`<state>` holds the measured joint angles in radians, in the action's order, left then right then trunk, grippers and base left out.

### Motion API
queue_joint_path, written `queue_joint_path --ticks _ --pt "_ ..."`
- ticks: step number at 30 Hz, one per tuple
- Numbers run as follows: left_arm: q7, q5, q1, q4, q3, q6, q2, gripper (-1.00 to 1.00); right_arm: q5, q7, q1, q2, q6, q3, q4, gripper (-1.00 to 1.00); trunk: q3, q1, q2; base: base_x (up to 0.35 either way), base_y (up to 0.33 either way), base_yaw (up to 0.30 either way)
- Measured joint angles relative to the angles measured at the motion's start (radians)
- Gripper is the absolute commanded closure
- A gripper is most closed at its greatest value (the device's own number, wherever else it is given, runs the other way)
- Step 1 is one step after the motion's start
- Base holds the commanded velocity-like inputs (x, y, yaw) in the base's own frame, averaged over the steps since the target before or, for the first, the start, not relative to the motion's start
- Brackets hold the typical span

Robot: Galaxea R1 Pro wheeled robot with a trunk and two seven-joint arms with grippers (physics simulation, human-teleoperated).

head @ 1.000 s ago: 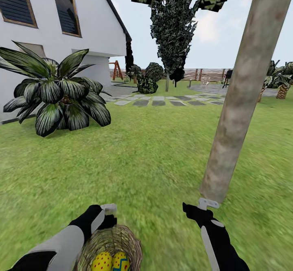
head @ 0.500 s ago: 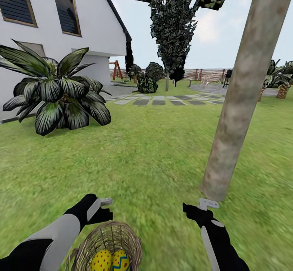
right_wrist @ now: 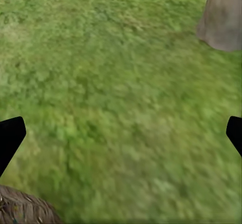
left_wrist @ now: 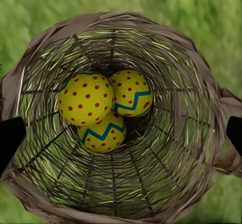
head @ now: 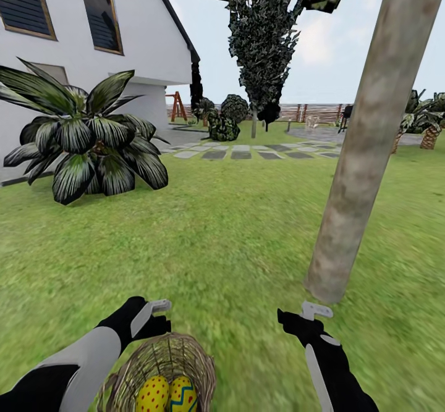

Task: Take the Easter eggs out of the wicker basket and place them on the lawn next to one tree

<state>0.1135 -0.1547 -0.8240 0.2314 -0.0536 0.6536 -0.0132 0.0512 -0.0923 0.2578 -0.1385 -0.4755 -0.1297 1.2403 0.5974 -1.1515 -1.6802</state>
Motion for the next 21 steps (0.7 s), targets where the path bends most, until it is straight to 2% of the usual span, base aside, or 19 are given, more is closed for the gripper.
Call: queue_joint_path --ticks 7,15,21 --pt "0.005 0.002 0.001 -0.001 0.000 -0.038 0.001 -1.00 0.000 0.000 0.000 0.000 0.000 0.000 0.000 -1.00 0.022 -0.027 -0.049 0.000 0.000 0.000" --pt "0.009 0.004 0.002 -0.002 0.000 -0.044 0.001 -1.00 0.000 0.000 0.000 0.000 0.000 0.000 0.000 -1.00 0.047 -0.058 -0.105 0.000 0.000 0.000" --pt "0.052 0.002 0.002 -0.002 -0.001 -0.046 0.000 -1.00 0.000 0.000 0.000 0.001 0.000 0.000 0.000 -1.00 0.066 -0.081 -0.147 0.000 0.000 0.000"
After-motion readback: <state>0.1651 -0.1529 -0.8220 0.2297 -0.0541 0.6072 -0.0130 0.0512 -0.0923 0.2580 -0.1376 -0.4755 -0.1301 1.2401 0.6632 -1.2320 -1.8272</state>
